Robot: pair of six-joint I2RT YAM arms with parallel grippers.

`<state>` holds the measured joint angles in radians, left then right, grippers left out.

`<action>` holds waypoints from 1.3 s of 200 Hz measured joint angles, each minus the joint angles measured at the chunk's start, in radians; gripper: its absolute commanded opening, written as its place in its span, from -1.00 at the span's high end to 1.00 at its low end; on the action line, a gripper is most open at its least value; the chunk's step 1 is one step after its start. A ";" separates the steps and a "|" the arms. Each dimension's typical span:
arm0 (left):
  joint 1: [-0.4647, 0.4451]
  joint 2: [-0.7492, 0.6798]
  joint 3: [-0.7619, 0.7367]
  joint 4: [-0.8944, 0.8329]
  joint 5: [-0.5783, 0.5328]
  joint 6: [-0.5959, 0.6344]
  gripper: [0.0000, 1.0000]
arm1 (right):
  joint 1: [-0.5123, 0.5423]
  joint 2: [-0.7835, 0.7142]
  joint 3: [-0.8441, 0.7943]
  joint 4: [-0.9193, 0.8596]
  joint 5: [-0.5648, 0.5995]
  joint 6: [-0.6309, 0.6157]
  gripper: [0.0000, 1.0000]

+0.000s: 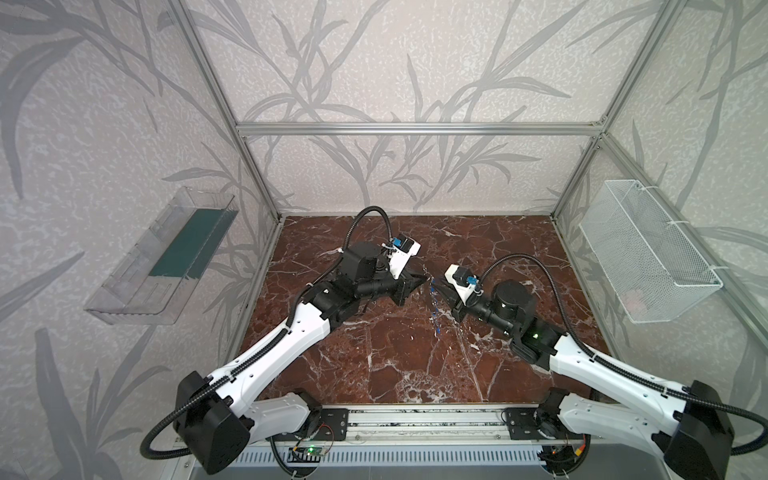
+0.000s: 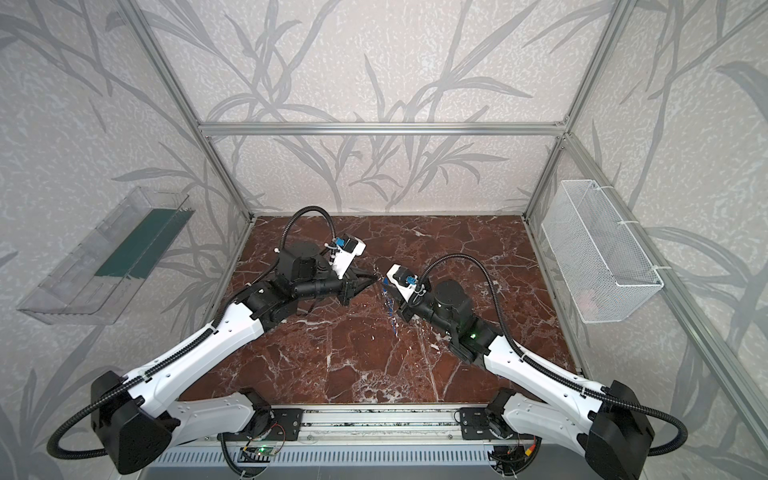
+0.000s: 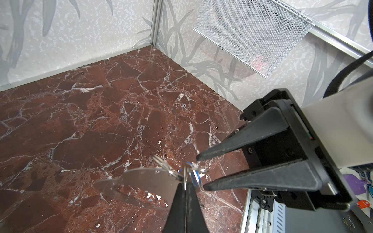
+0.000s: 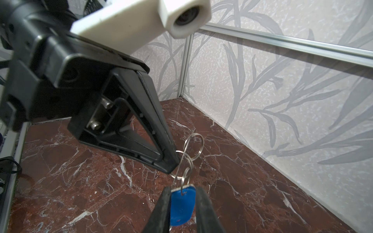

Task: Put the keys on the keyring

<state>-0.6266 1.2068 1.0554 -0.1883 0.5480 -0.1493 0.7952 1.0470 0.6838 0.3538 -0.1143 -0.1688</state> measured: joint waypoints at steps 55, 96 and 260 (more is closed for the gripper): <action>0.000 0.000 0.000 0.000 0.003 0.000 1.00 | 0.000 0.016 0.012 0.000 -0.002 -0.002 0.73; 0.000 0.000 0.000 -0.002 0.003 0.000 1.00 | 0.000 0.027 0.019 0.000 0.002 -0.005 1.00; 0.000 -0.045 -0.108 0.152 -0.023 -0.074 1.00 | 0.005 0.027 0.001 -0.023 -0.052 0.029 1.00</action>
<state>-0.6266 1.1618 0.9470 -0.0360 0.5247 -0.2234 0.8005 1.0744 0.6849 0.3305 -0.1661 -0.1402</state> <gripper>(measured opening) 0.047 0.047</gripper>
